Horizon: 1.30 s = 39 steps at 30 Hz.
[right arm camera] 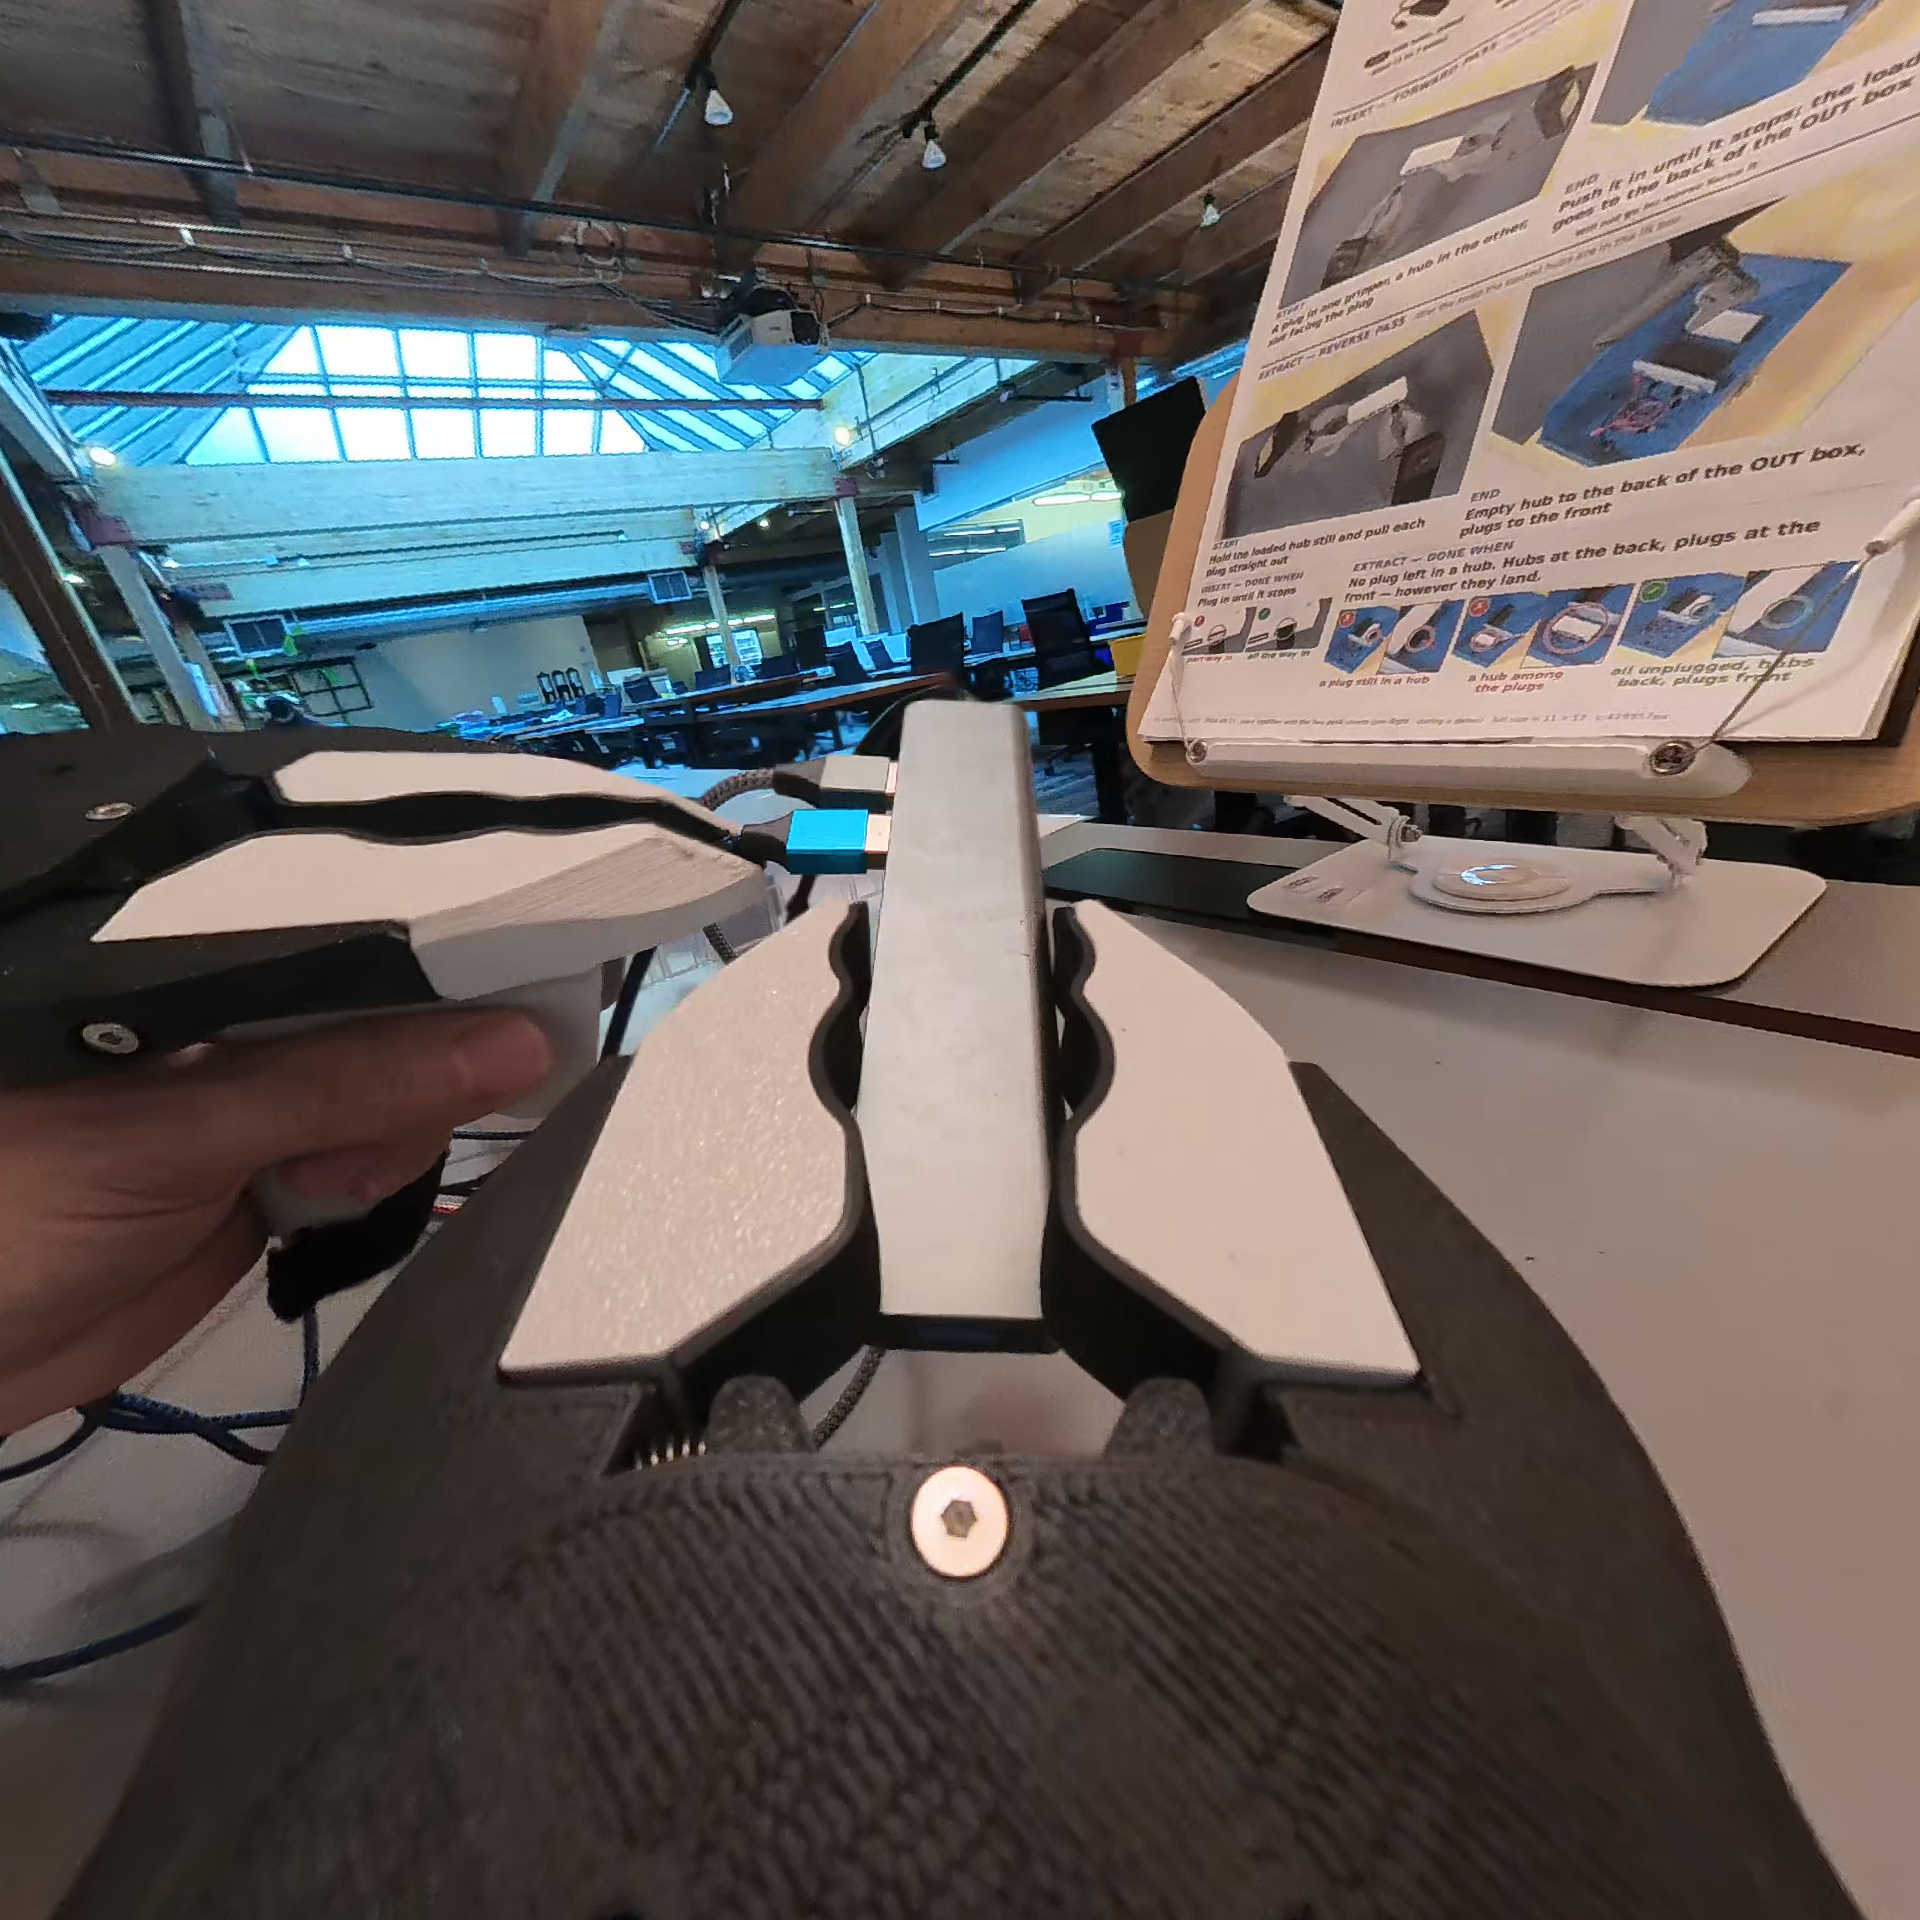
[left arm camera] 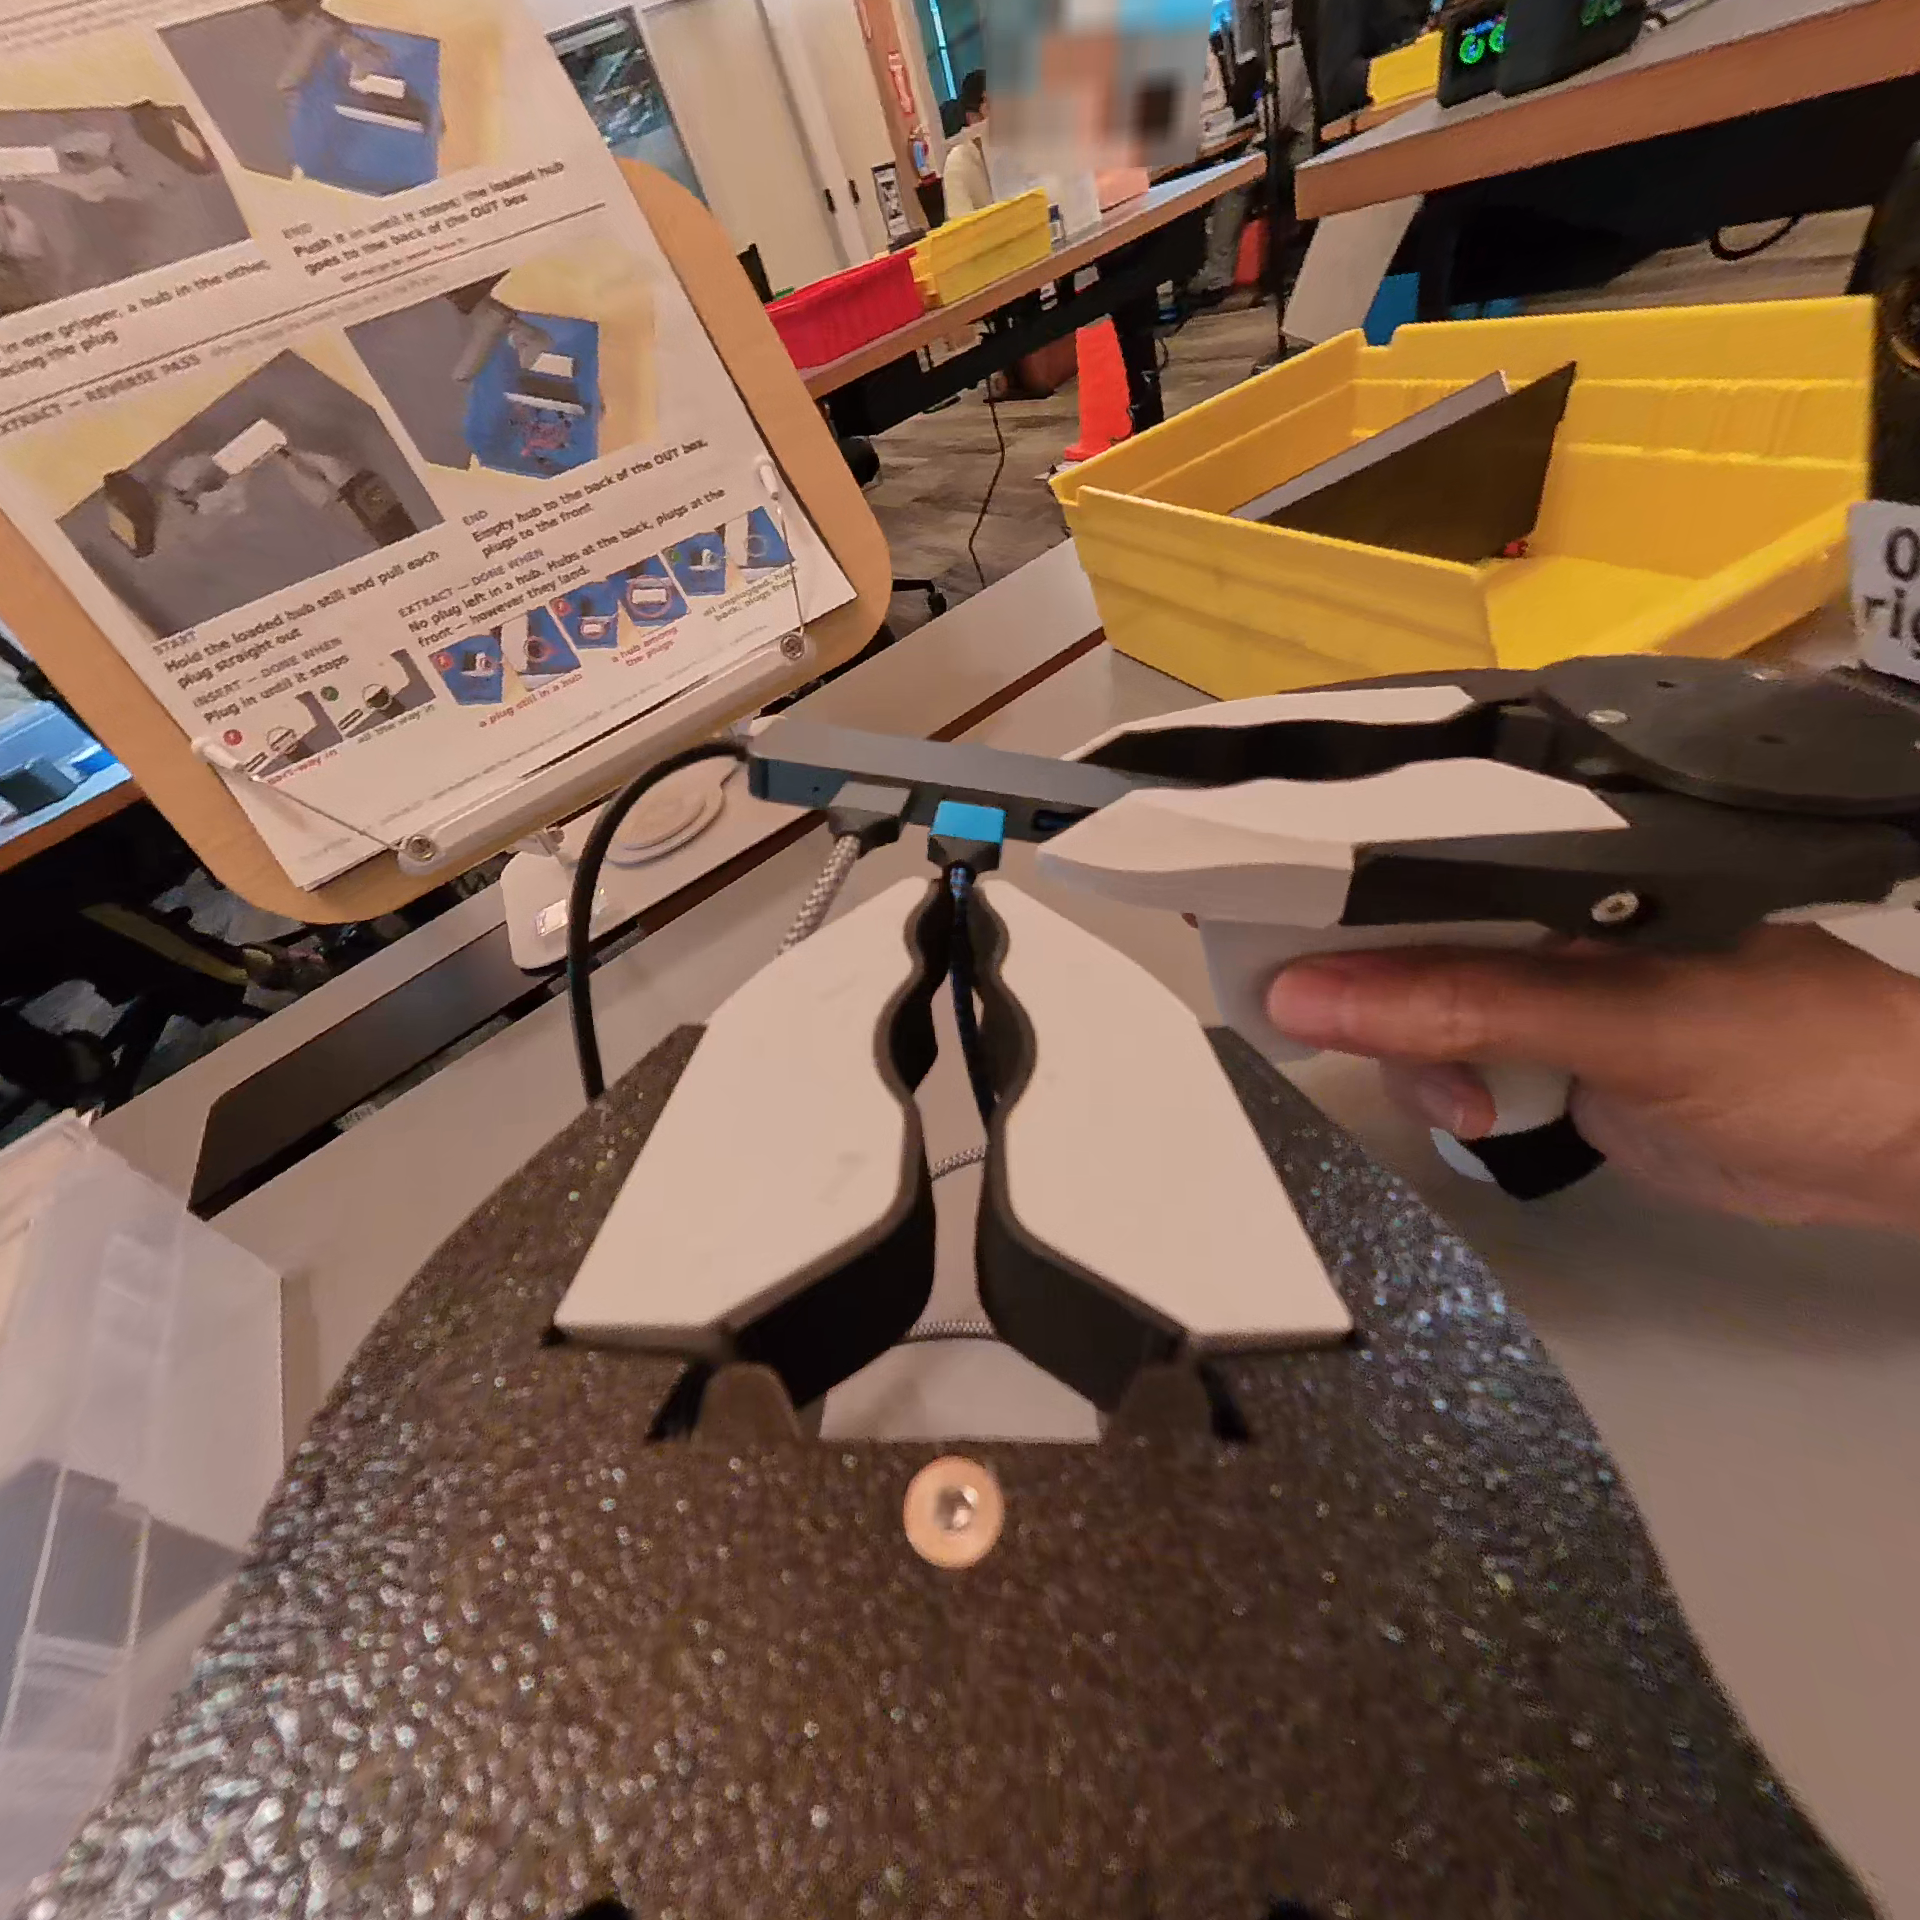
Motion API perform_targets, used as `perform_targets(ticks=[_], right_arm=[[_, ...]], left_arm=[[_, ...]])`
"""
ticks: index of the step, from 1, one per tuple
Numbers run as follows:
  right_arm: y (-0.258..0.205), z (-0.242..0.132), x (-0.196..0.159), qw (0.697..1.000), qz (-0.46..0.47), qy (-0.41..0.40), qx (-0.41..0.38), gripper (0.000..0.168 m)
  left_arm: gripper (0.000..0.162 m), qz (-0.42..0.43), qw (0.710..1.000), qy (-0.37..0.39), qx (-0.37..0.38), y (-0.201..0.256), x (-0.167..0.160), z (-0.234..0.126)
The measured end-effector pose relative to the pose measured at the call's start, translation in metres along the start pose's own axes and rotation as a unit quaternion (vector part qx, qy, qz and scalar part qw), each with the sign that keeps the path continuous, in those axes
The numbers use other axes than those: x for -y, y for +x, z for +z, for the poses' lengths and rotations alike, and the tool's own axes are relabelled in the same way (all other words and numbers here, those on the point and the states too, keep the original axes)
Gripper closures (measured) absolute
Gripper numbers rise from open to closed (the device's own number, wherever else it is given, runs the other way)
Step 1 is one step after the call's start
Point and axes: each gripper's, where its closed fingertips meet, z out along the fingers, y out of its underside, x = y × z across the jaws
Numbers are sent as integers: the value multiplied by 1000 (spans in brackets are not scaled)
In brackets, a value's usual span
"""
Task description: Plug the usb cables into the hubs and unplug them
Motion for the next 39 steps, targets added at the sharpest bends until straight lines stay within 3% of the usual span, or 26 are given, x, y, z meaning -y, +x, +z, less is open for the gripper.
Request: perform_targets(ticks=[17, 28, 33, 39], right_arm=[[3, 1, -7, 999, -36, -25, -13, 136], [-3, 3, -20, 994, -86, -62, -28, 136], [1, -1, -5, 997, -63, -19, -35, 136], [-1, 1, -8, 998, -54, -25, -19, 136]], left_arm=[[160, -19, 999, -38, 7, -4, -11, 2], [160, 50, 997, -64, 0, -5, -8, 4], [160, 100, 992, -82, -10, -4, 1, 5], [160, 73, 995, -73, -7, -4, -2, 1]])
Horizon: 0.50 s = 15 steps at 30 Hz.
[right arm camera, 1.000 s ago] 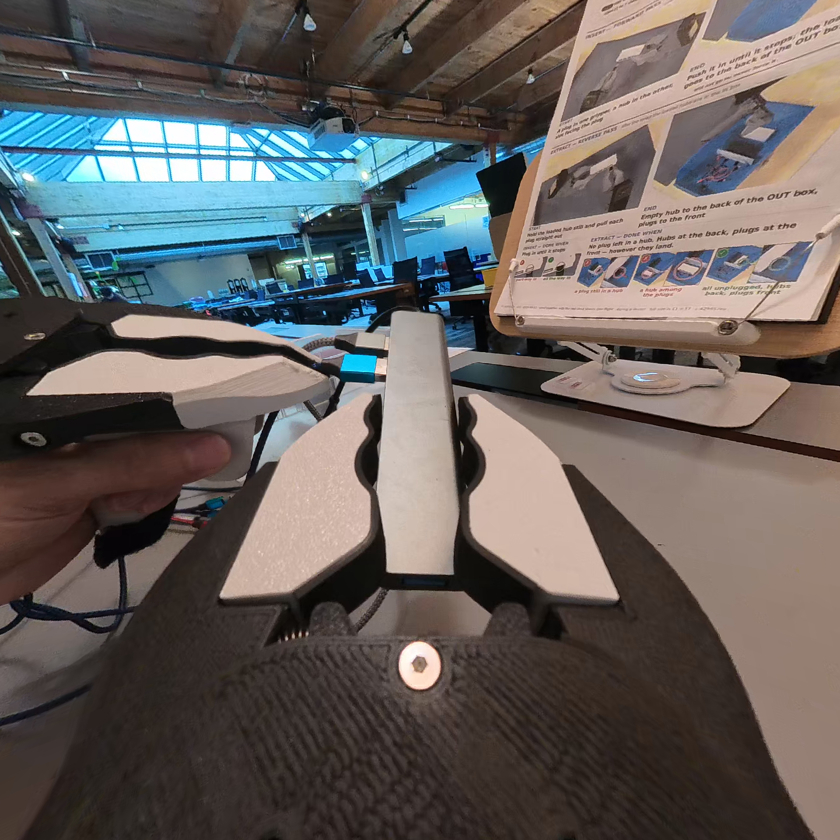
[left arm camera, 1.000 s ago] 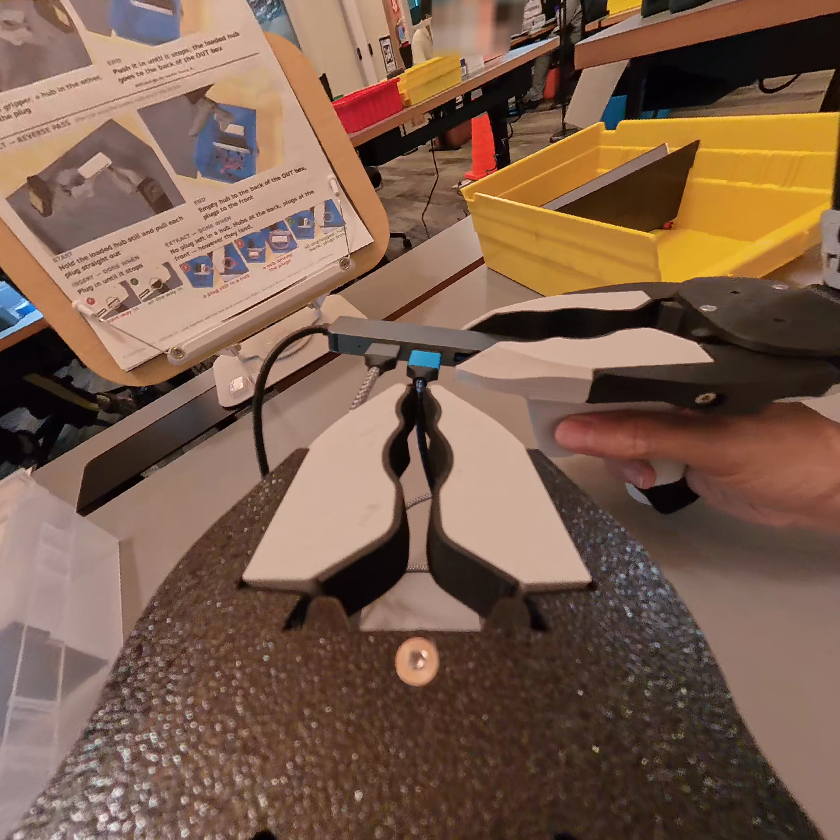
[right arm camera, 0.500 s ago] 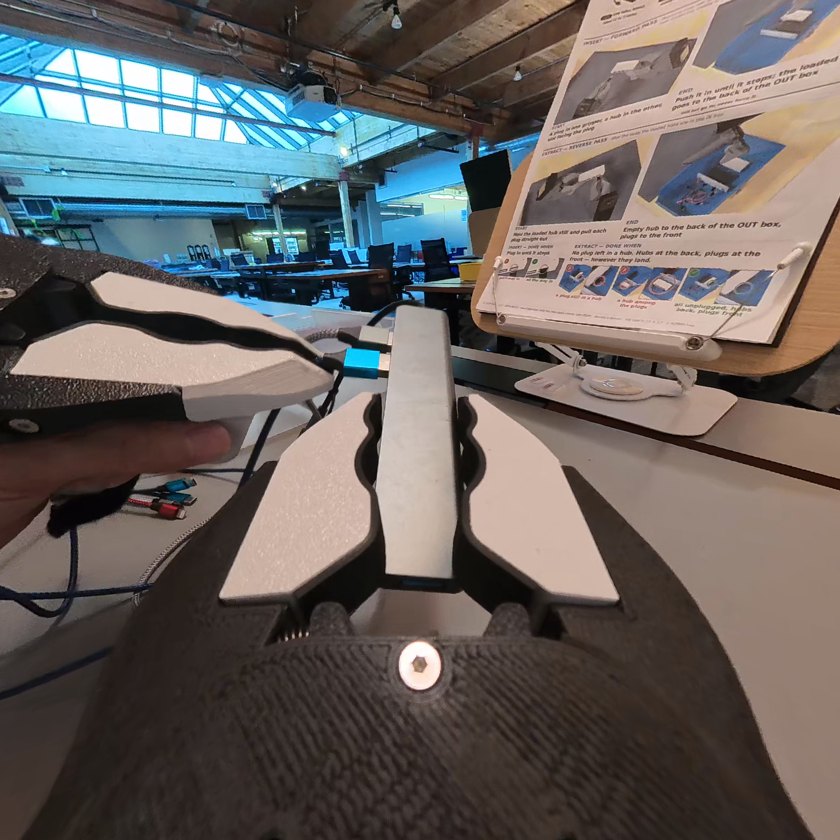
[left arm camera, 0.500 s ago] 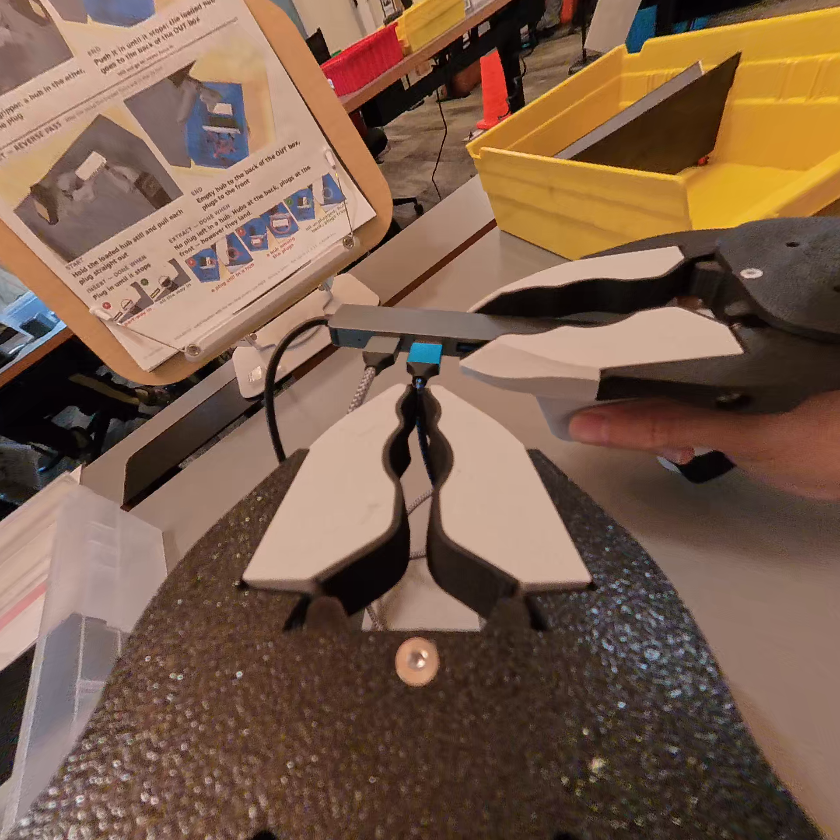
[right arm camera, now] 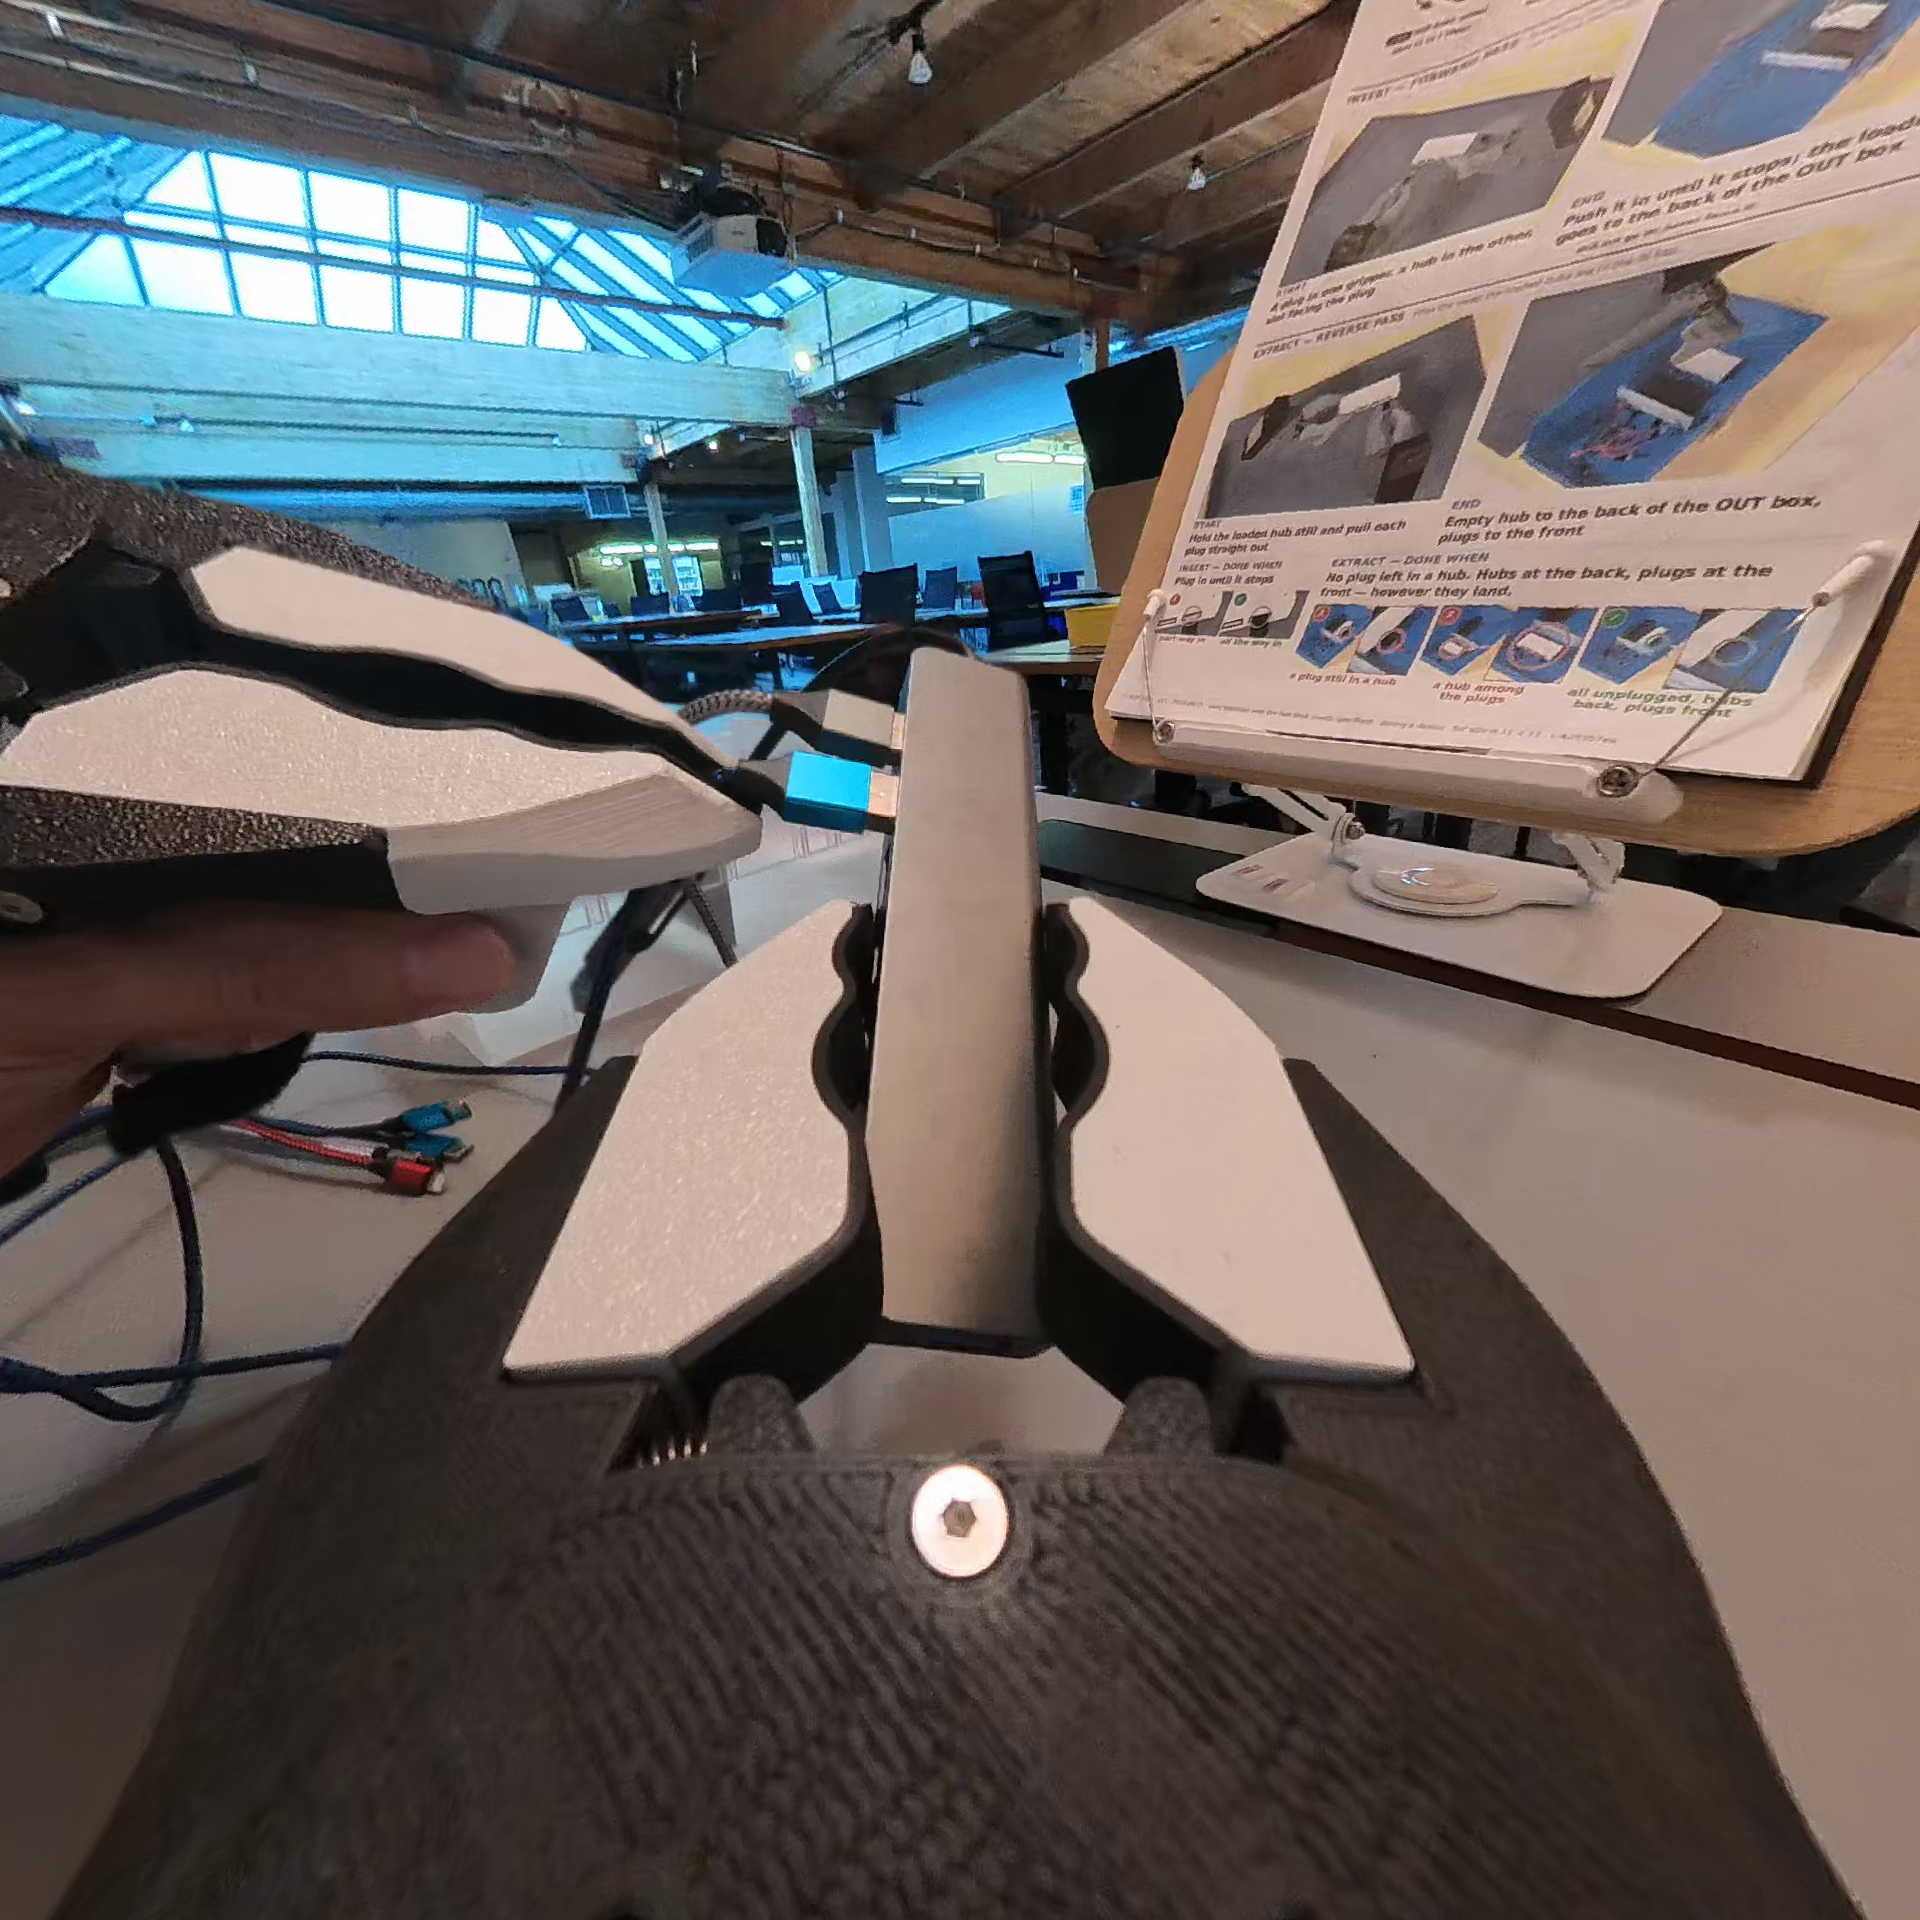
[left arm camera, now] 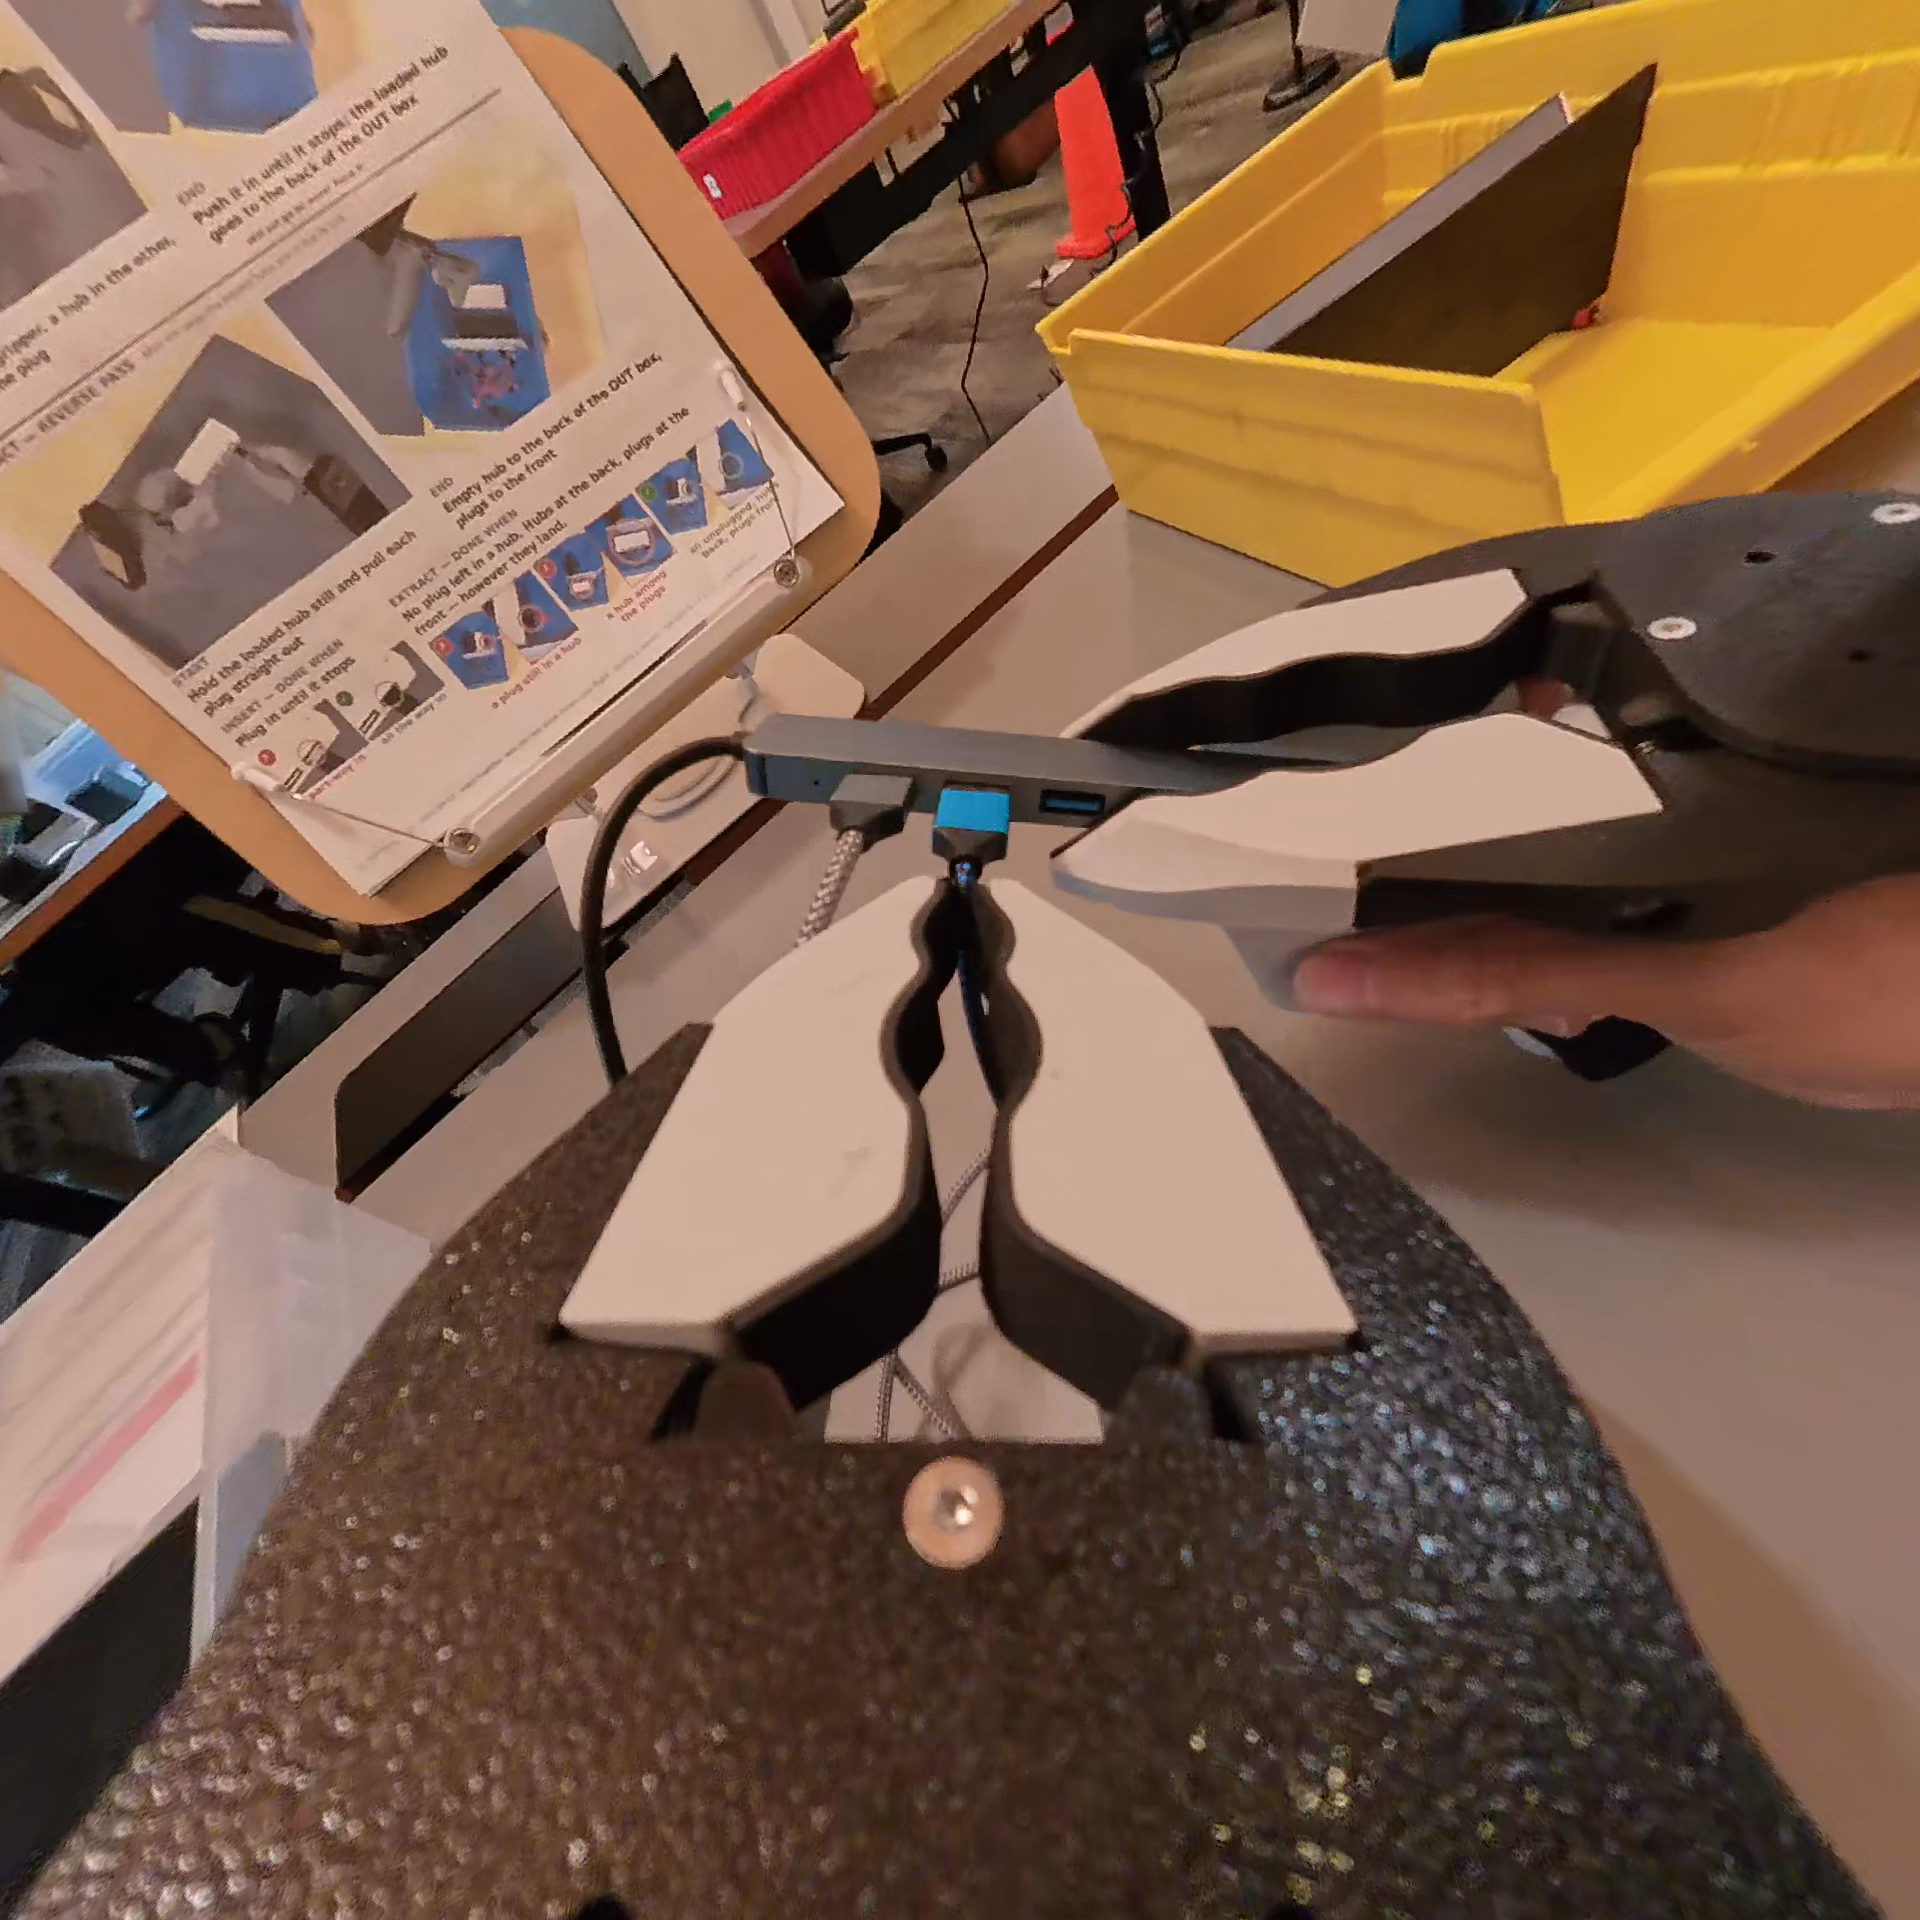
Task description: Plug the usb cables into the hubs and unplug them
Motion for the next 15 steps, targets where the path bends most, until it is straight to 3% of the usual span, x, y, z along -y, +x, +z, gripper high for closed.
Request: perform_targets(ticks=[15], right_arm=[[6, 2, -16, 997, -41, -58, -17, 136]], left_arm=[[160, -7, 999, -36, 10, 4, -16, 4]])
